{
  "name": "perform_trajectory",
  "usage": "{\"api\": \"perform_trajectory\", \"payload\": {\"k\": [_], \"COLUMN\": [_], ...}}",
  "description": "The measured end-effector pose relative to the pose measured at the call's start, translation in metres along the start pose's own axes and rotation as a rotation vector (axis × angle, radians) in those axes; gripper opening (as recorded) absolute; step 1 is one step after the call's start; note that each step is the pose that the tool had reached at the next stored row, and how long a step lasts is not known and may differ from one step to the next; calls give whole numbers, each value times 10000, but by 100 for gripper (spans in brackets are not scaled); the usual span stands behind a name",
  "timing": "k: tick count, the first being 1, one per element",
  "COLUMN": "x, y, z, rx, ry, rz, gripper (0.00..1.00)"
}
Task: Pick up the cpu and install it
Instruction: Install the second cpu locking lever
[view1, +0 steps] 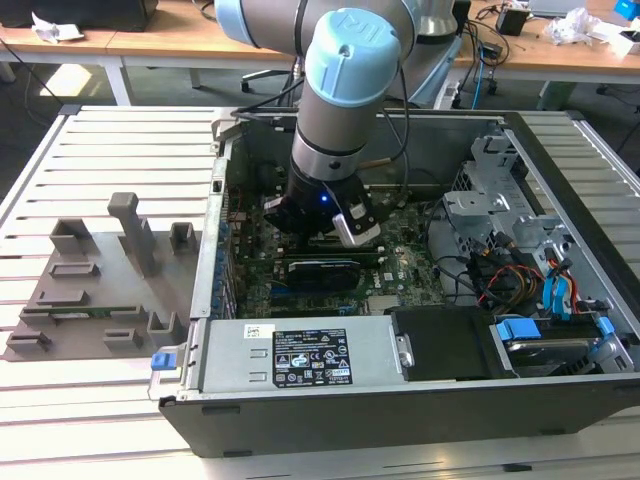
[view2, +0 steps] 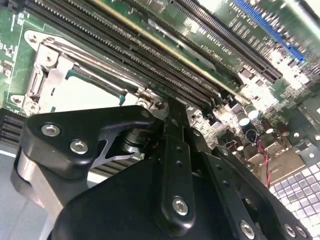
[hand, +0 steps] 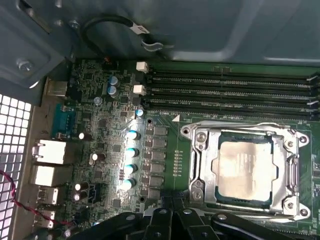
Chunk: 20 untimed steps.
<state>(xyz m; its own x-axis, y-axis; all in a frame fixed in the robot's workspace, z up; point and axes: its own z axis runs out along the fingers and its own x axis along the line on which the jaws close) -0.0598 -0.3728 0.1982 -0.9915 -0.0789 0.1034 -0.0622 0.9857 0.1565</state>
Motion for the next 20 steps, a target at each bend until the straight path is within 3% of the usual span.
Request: {"api": "perform_trajectory", "payload": {"k": [4, 8, 10, 13, 14, 16, 18, 19, 20], "x": [-6, 7, -19, -254, -292, -440, -507, -553, -583], "y": [7, 30, 34, 59, 71, 131, 165, 195, 233], "z": [-8, -146, -164, -185, -187, -193, -195, -196, -192], "rx": [-4, -7, -8, -20, -22, 0, 31, 81, 227], "ry": [7, 6, 9, 178, 203, 291, 332, 358, 373], "rz": [-43, -48, -47, -20, -16, 0, 11, 21, 41], "gripper": [11, 11, 11, 11, 11, 11, 11, 11, 11]}}
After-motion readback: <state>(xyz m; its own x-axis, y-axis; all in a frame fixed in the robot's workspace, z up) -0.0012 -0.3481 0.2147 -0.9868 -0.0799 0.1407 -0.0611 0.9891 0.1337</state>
